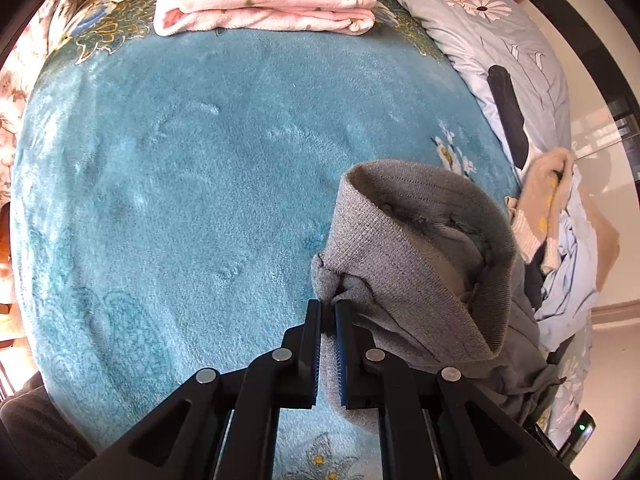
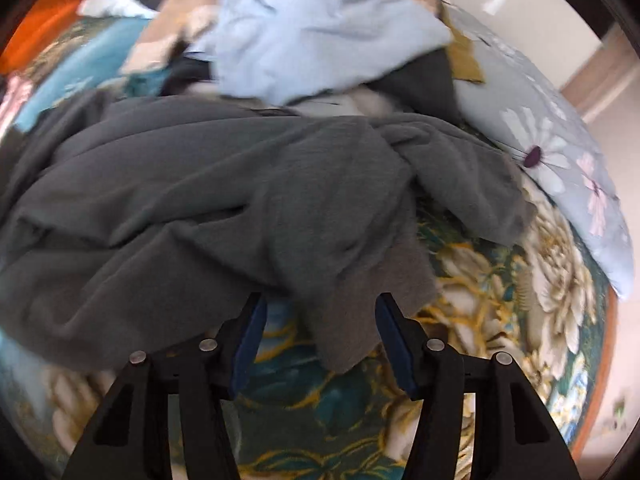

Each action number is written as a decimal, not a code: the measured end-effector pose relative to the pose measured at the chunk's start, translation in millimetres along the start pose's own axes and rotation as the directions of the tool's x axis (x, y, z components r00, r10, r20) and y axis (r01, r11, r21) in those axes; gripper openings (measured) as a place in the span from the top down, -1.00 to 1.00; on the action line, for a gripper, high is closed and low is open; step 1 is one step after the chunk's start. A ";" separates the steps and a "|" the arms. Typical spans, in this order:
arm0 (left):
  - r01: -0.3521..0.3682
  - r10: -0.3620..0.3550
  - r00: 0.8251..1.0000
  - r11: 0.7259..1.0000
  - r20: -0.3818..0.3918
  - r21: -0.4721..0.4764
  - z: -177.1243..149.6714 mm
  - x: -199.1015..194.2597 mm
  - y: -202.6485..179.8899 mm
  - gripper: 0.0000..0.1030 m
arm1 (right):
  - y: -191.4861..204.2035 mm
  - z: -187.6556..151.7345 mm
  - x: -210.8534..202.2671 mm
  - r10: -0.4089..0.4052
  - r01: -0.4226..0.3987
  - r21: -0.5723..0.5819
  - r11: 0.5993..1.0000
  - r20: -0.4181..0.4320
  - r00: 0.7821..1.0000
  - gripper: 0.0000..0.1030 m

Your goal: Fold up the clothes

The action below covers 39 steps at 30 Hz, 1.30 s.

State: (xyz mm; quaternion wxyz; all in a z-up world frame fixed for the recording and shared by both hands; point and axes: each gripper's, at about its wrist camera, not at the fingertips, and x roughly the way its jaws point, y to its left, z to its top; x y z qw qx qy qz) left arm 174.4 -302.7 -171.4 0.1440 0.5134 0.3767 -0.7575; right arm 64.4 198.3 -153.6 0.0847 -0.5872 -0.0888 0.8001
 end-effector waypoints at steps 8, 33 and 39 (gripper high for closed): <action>0.045 -0.043 0.997 0.998 0.058 -0.043 2.5 -19.0 15.9 0.99 | -42.5 18.9 -37.8 -0.088 0.085 0.167 0.982 0.007 0.996 0.83; 0.145 -0.143 0.989 0.988 -0.032 0.062 -18.3 -32.8 23.0 0.97 | -164.7 -116.1 -32.8 -0.296 0.371 0.331 0.868 -0.256 0.920 0.84; 0.074 -0.065 0.997 0.978 -0.051 0.194 -13.1 -18.6 -1.7 0.75 | -168.2 -105.9 -28.7 -0.277 0.356 0.366 0.860 -0.252 0.927 0.82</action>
